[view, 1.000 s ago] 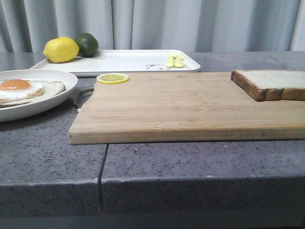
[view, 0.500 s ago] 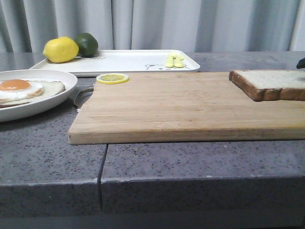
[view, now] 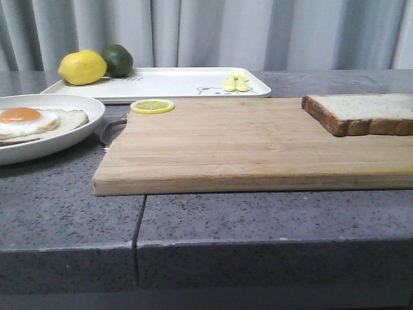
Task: Place bread and move sandwich to tray
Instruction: 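Lift the bread slice with the right gripper toward the egg plate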
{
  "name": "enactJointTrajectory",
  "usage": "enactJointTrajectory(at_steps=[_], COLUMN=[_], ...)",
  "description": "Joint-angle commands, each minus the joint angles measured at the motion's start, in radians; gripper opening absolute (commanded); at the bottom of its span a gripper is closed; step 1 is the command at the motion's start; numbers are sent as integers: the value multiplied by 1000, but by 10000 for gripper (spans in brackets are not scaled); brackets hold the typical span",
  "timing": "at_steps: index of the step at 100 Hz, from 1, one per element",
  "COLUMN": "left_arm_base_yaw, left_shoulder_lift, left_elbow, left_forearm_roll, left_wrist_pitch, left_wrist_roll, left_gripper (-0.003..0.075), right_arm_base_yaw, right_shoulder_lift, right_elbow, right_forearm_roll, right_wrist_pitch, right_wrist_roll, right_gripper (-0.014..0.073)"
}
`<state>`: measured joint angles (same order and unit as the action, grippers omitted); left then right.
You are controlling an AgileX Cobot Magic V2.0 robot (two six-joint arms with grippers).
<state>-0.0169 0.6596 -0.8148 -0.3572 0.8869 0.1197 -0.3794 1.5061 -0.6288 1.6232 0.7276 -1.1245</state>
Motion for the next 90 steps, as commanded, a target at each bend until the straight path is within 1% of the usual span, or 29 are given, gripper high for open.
enactJointTrajectory(at_steps=[1,11,21,47,58,70,78,90], left_arm_base_yaw=[1,1,1,1,1,1,1,1], left_shoulder_lift=[6,6,6,6,6,6,6,6], left_elbow=[-35,-35,-35,-35,-35,-35,-35,-35], left_forearm_roll=[-22,-22,-22,-22,-22,-22,-22,-22], left_wrist_pitch=[-62,-62,-62,-62,-62,-62,-62,-62], left_wrist_roll=[0,0,0,0,0,0,0,0], left_gripper=[418,418,418,418,418,418,418,418], right_arm_base_yaw=[1,1,1,2,30,120,222,386], right_shoulder_lift=[-18,-46,-101,-284,-349,-387,-392,-391], right_elbow=[-12,-12,-15,-82,-115,-147,-161,-169], right_forearm_roll=[3,18,35,36,36,42,67,144], right_wrist_pitch=[-10,11,31,102,106,54,-11,-151], right_wrist_roll=[-4,4,9,146,207,256,268,268], right_gripper=[-15,-59,-57,-57,-57,-57,-57,-57])
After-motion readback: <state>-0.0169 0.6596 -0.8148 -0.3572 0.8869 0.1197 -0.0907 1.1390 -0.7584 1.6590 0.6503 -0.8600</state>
